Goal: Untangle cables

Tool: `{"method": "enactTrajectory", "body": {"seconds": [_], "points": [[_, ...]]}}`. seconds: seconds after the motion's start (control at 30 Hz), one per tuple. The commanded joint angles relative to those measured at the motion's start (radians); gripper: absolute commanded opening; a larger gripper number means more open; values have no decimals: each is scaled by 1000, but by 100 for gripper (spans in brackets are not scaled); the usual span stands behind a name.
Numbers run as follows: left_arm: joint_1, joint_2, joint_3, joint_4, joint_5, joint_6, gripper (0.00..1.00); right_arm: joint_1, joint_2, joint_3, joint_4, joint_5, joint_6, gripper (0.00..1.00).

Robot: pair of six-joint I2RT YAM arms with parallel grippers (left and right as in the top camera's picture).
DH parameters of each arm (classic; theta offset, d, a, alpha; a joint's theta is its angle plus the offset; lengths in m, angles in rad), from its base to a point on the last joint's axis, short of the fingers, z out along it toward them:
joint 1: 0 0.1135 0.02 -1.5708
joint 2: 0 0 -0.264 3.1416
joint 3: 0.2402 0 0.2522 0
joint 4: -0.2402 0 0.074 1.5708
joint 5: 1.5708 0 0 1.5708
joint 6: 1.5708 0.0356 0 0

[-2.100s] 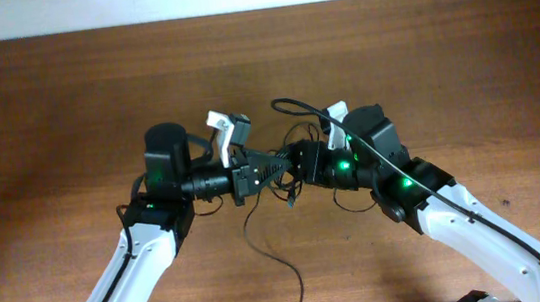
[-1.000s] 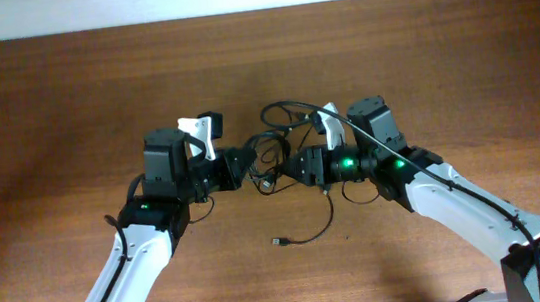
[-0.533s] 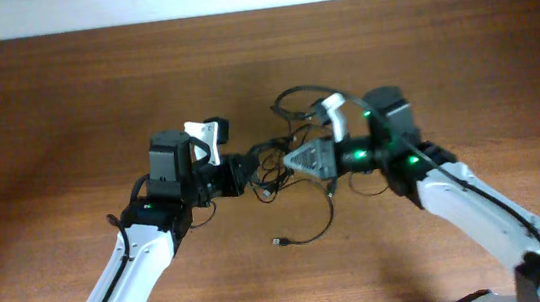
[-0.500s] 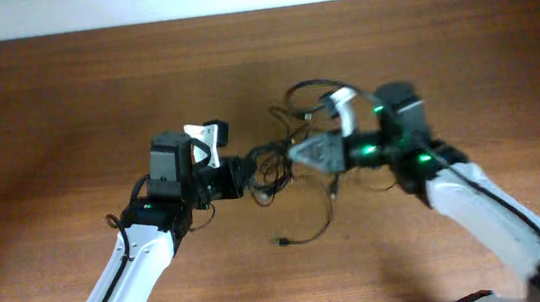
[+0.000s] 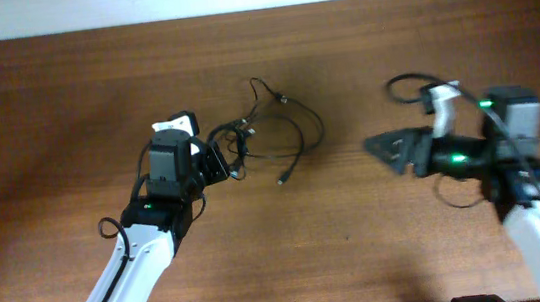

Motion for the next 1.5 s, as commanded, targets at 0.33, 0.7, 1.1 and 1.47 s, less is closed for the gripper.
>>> {"method": "enactTrajectory", "body": {"seconds": [0.33, 0.7, 1.1, 1.47], "points": [[2, -5, 5, -118, 194, -237, 0, 485, 637, -5, 694, 284, 980, 36], [1, 79, 5, -154, -216, -30, 0, 45, 98, -4, 465, -63, 336, 4], [9, 85, 5, 388, 948, 37, 0, -22, 42, -5, -86, 3, -60, 95], [6, 85, 5, 534, 929, -570, 0, 144, 44, -5, -68, 10, -21, 57]]}}
